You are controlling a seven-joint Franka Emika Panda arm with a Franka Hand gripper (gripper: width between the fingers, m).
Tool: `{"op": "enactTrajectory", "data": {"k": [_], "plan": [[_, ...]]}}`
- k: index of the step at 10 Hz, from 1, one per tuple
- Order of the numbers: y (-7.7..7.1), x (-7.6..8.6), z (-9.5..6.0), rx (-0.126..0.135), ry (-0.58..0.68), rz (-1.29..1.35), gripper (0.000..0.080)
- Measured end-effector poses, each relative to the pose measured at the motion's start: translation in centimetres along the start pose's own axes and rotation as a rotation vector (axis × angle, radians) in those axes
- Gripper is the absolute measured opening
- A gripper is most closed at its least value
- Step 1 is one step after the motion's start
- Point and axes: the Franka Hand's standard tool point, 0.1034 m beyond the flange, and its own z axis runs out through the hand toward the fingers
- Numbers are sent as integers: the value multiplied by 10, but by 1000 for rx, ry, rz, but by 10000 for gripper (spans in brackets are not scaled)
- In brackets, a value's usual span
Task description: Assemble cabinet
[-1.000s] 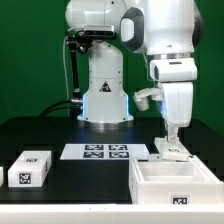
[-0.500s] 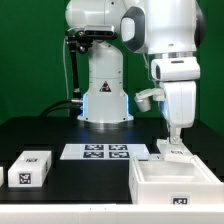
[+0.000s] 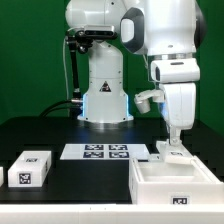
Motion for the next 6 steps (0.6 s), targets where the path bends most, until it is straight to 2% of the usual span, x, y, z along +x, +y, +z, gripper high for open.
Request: {"op": "enactTrajectory", "data": {"k": [2,4,6], "plan": [[27,1,-1,1,0,17,61],[46,-1,-1,-5,2,1,61],[50,-4,-1,-9,6,-30,61]]}}
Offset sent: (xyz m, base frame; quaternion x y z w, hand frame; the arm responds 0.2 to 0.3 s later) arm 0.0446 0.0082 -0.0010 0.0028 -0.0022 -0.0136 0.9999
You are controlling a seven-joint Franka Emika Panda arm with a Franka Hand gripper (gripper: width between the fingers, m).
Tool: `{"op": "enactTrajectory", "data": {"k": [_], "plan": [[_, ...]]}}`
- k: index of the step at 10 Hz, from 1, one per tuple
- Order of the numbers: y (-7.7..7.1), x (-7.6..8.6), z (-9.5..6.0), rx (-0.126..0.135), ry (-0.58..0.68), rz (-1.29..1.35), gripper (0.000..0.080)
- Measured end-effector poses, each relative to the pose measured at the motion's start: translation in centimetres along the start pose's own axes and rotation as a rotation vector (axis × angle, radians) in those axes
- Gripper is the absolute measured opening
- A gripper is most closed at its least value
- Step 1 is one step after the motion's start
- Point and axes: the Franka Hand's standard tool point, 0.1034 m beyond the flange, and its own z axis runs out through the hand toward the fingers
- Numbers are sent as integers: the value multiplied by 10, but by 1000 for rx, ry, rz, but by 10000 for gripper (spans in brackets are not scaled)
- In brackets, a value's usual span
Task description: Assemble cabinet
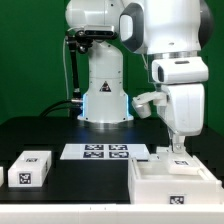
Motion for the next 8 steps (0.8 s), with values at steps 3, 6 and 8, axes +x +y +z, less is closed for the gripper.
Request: {"op": "enactTrajectory", "data": {"k": [3,6,8], "plan": [[1,0,0,0,0,-1,61],[27,3,0,1,5,6,61],[37,4,2,9,4,27,61]]}}
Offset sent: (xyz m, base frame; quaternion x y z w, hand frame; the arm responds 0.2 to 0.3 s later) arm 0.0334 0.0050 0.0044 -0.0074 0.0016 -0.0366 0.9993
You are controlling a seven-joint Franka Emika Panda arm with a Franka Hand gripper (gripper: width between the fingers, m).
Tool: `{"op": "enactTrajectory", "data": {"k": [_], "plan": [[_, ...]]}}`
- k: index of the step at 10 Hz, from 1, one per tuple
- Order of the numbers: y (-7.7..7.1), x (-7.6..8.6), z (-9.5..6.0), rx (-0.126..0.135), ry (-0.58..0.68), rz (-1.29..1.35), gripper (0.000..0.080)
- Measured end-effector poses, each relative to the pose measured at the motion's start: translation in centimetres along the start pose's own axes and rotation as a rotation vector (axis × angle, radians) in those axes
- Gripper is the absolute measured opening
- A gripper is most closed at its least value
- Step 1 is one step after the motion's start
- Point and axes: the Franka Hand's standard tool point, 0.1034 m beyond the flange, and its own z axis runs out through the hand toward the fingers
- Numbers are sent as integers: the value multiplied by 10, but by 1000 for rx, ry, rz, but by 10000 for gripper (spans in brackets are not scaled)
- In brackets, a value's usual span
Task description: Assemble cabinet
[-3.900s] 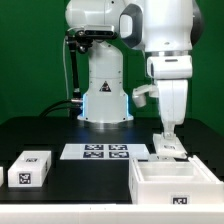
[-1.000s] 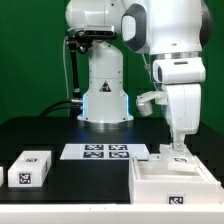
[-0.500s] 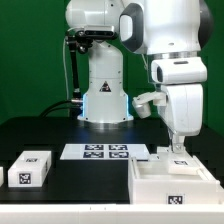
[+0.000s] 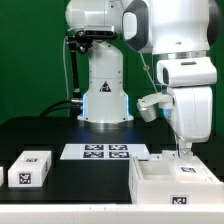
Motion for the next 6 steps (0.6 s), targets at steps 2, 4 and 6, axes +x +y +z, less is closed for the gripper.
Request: {"op": "enactTrajectory", "data": {"k": [2,4,6], "plan": [[8,-1,2,-7,4,4,61],[17,-1,2,-16,10,-4,61],[18,-1,3,6,3,-8,61]]}}
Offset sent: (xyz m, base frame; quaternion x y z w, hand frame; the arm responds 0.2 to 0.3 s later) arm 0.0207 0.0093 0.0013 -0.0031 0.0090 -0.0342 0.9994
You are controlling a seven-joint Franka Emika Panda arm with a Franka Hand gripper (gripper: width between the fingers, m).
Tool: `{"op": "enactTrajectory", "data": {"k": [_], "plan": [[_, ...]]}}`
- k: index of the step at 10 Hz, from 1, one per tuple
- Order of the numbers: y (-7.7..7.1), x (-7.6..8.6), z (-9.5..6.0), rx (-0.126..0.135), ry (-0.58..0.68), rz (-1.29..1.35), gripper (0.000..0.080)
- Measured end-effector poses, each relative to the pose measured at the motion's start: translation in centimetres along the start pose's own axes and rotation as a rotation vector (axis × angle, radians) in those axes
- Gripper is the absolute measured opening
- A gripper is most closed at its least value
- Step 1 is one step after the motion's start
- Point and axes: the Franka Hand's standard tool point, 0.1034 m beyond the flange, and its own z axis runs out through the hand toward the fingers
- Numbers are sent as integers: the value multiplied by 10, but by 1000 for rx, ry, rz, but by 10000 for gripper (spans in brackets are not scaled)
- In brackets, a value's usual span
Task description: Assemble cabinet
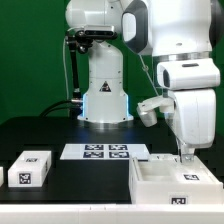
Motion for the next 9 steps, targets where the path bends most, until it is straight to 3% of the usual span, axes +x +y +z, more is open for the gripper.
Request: {"op": "enactTrajectory", "data": {"k": [2,3,4,5,6,7,8,9], "plan": [[0,-1,1,0,0,-1,61],[0,-1,1,0,1,0,156],[0,-1,1,0,0,0,340],[-1,-1,1,1,0,0,475],[-1,0,0,2,-1,3,475],[-3,2,-13,9,-22,16,609],[-11,5,-26,1,-35,20,637],[-21,4,-26,2,-37,15,637]]}}
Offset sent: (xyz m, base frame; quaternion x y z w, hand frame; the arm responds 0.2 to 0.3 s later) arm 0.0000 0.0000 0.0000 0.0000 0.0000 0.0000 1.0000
